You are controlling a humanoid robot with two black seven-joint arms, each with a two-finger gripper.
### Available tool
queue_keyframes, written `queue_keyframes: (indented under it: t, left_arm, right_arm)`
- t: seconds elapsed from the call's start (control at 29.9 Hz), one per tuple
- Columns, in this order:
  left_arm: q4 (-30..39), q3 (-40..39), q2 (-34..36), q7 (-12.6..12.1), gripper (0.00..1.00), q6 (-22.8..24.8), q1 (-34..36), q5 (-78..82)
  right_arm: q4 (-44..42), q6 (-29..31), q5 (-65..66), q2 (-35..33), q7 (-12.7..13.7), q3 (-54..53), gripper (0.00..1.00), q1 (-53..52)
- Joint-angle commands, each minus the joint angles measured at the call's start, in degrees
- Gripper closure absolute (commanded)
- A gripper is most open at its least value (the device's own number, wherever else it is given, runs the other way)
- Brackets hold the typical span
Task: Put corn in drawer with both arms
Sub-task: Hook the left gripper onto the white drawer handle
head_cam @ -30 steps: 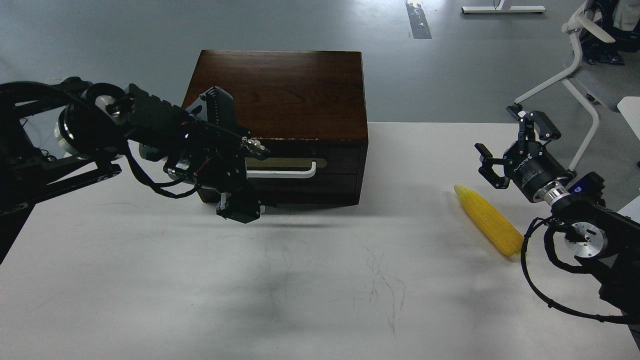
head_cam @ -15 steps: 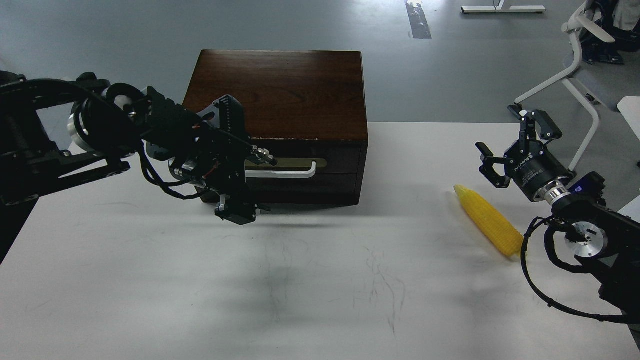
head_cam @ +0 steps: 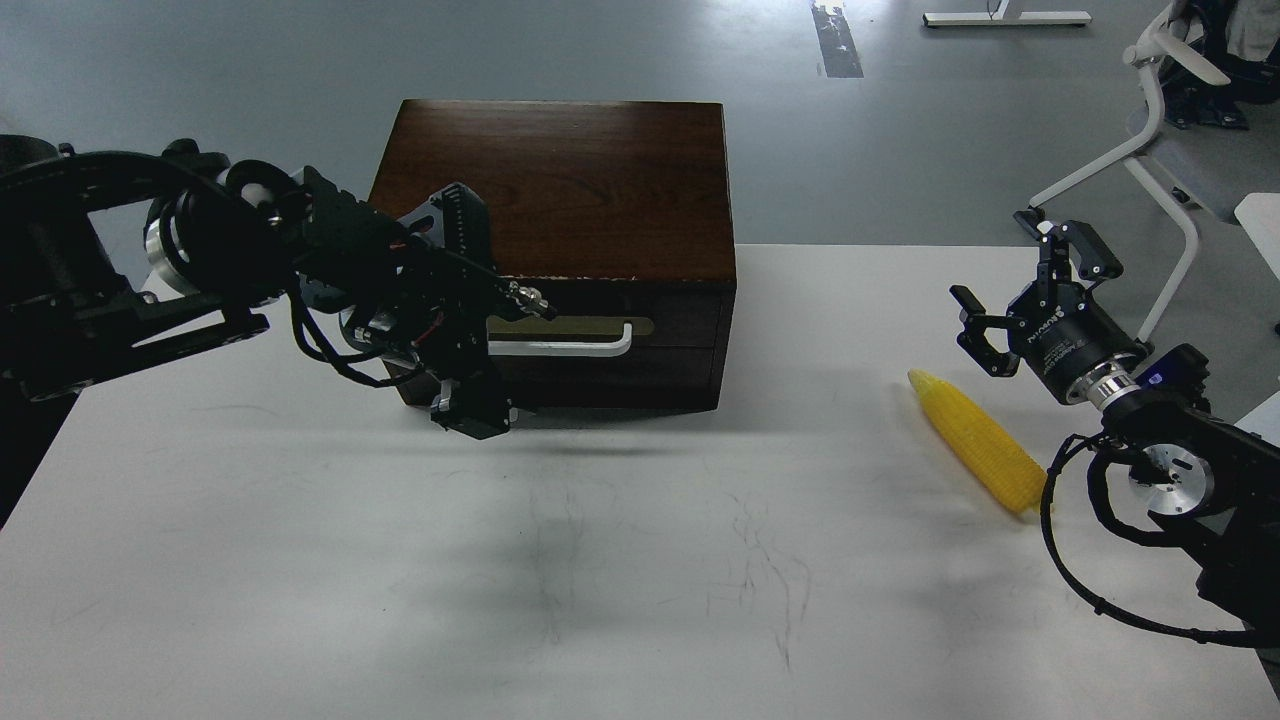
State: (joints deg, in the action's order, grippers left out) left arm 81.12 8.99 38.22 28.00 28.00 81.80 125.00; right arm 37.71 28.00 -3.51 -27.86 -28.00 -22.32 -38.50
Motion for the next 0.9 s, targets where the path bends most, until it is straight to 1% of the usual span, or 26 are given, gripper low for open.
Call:
queue_keyframes:
  t: [0.0, 0.87]
  left_arm:
    - [-0.1, 0.2, -0.1, 0.0, 0.02, 0.0, -0.2, 0.0]
    - [-2.7, 1.5, -3.2, 0.0, 0.02, 0.0, -0.5, 0.0]
  right_arm:
    - [0.0, 0.0, 0.0, 0.0, 0.0, 0.0, 0.0, 0.0]
    - [0.0, 0.0, 0.0, 0.0, 0.0, 0.0, 0.0, 0.2]
